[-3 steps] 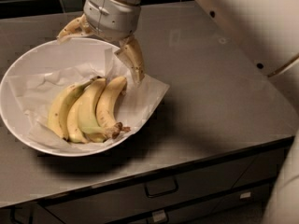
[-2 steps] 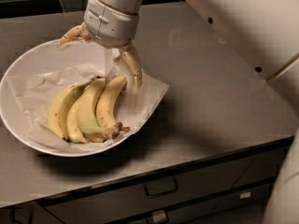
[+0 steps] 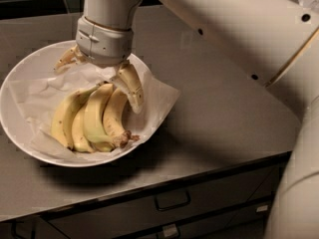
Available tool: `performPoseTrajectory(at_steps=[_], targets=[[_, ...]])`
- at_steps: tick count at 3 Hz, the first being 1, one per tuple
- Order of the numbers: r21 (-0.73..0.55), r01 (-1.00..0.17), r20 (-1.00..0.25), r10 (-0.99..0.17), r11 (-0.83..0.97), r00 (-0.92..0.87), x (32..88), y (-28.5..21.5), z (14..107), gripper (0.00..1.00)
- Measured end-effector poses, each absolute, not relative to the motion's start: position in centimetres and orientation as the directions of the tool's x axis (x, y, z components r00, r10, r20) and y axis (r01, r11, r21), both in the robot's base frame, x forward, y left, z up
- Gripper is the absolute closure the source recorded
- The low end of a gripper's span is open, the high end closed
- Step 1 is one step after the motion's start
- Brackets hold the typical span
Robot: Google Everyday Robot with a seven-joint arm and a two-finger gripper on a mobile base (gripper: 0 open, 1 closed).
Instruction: Pick banana from white bowl
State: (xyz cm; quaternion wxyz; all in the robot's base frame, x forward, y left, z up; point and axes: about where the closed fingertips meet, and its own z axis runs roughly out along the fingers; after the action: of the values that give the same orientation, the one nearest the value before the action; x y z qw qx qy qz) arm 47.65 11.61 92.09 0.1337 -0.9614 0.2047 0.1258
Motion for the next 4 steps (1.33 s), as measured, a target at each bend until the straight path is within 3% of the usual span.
performPoseTrajectory(at_steps=[2,4], targets=[[-0.128,-0.428,-0.334,-0.367,-0.895,0.868,47.0,13.0,90.1,0.02],[-0.103,-0.442,-0.333,-0.387,-0.891,0.860,46.9,12.9,89.7,0.17]])
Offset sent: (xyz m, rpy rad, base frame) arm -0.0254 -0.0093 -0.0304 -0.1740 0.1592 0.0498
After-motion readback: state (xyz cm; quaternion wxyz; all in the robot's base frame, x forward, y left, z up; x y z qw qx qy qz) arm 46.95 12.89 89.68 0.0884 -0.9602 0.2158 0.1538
